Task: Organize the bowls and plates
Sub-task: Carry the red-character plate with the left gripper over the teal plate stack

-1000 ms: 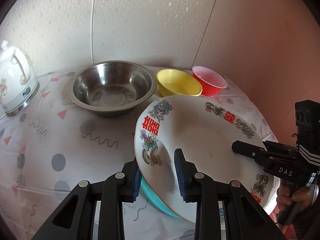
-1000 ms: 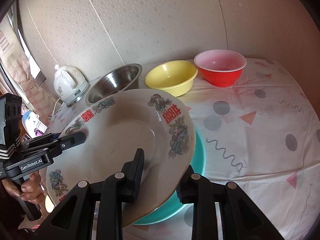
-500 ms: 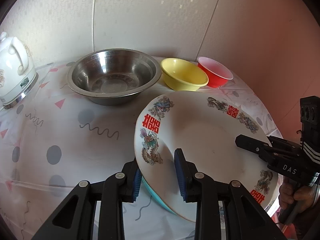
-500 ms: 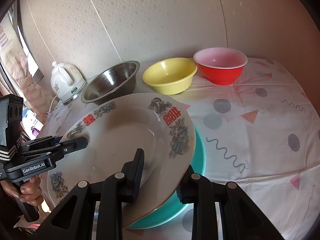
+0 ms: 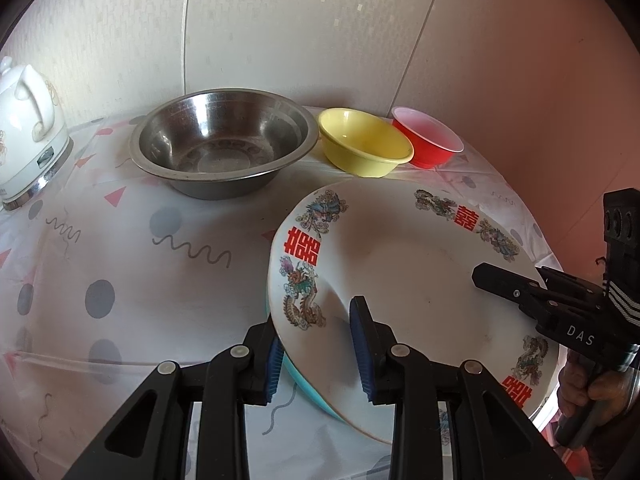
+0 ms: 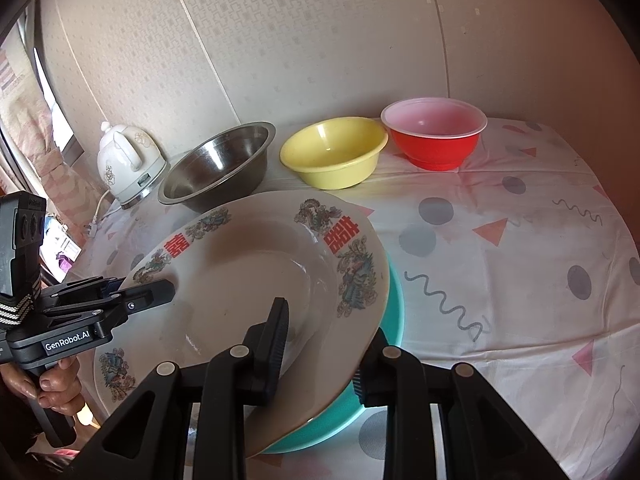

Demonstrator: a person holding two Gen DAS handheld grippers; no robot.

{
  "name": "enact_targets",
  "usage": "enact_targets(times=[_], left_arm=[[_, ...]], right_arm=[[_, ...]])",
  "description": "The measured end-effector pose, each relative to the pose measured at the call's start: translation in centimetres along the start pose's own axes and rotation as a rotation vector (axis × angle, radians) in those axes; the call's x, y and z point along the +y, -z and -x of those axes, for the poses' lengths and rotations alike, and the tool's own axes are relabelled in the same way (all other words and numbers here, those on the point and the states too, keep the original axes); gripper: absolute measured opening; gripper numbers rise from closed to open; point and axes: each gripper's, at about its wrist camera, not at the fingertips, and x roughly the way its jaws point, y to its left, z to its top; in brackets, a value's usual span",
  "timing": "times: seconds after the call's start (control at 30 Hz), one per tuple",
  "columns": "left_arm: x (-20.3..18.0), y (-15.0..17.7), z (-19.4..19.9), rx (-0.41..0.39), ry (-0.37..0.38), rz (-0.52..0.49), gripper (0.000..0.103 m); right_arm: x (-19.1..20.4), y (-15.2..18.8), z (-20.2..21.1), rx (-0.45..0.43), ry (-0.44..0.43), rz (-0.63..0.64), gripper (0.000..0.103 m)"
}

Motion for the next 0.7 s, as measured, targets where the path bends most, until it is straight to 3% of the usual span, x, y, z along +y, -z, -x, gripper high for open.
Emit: enact_targets(times=[0.17, 0.7], left_arm=[[-0.5, 0.4, -0.4, 0.010, -0.024, -0.025, 0.031], [-0.8, 0.3, -0.7, -0.016, -0.073, -0.029, 0.032]], right_arm=[[-0.7, 0.8, -0.9, 0.050, 0.026, -0.015, 0.030], [-1.7, 1.3, 0.1, 0.037, -0.015, -0.081, 0.030]])
